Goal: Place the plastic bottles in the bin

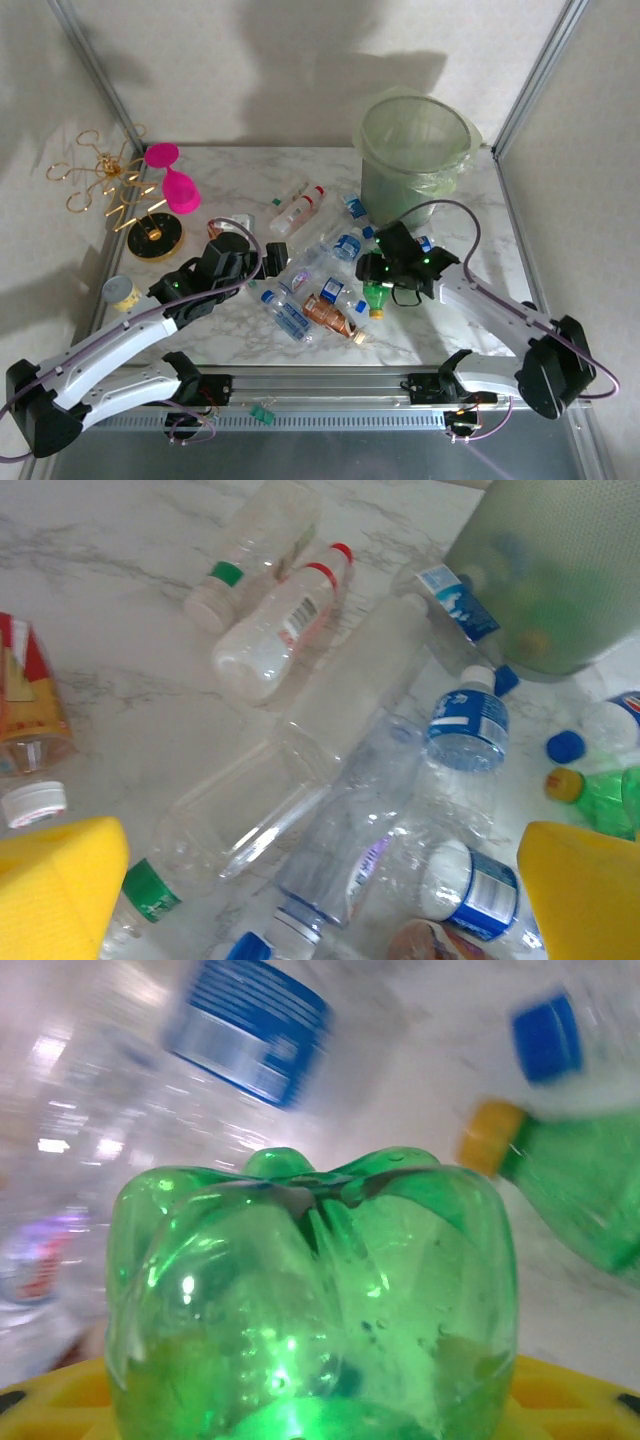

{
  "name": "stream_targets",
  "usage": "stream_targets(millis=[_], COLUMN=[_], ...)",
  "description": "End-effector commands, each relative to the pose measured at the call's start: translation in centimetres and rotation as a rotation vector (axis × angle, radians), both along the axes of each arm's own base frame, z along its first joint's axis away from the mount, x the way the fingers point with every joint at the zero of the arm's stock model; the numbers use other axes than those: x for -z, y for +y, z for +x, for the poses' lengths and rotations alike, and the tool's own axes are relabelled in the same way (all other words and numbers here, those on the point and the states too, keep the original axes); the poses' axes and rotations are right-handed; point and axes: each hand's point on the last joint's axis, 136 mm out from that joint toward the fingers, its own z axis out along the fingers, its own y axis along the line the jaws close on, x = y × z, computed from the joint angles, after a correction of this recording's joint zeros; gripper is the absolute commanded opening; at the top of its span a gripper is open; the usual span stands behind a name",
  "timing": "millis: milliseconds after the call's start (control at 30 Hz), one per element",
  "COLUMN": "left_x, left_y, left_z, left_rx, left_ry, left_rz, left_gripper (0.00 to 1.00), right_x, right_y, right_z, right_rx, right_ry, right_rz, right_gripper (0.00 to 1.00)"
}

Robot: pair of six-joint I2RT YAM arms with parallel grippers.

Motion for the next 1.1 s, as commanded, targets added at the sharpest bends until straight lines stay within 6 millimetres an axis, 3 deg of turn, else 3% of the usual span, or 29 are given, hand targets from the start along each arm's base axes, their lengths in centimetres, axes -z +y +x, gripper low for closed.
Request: stream_targets(millis=[0, 233, 400, 633, 833, 1067], left_x=[-3.9, -8.5, -9.0, -9.4, -8.8, -5.6], left_y=[-2.5, -3.5, -2.9, -1.6, -1.1, -1.2], left_z=[-0.5, -1.6, -1.5, -1.6, -1.7, -1.5], left_rx=[0.11, 0.196, 0.177, 0.141, 0.133, 0.143], left_ry=[-0.052, -0.156, -0.184, -0.213, -0.22, -0.199], left_rz=[-0.104, -0.204, -0.196, -0.162, -0.129, -0.079], left_gripper=[1.0, 1.0, 1.0, 1.0, 1.0, 1.0], right_x=[-5.2, -16.4, -22.3, -29.6, -32.0, -32.0], right_y=[1.7, 3.2, 2.1, -1.9, -6.0, -9.7], right_z=[0.4, 1.8, 6.4, 13.7, 18.4, 23.0], right_rx=[-0.111, -0.204, -0.116, 0.079, 0.227, 0.319], right_ry=[-0.142, -0.459, -0.593, -0.726, -0.791, -0.806], right_rz=[0.076, 0.202, 0.126, 0.117, 0.107, 0.067], right_gripper=[0.56, 0.5, 0.51, 0.52, 0.53, 0.53])
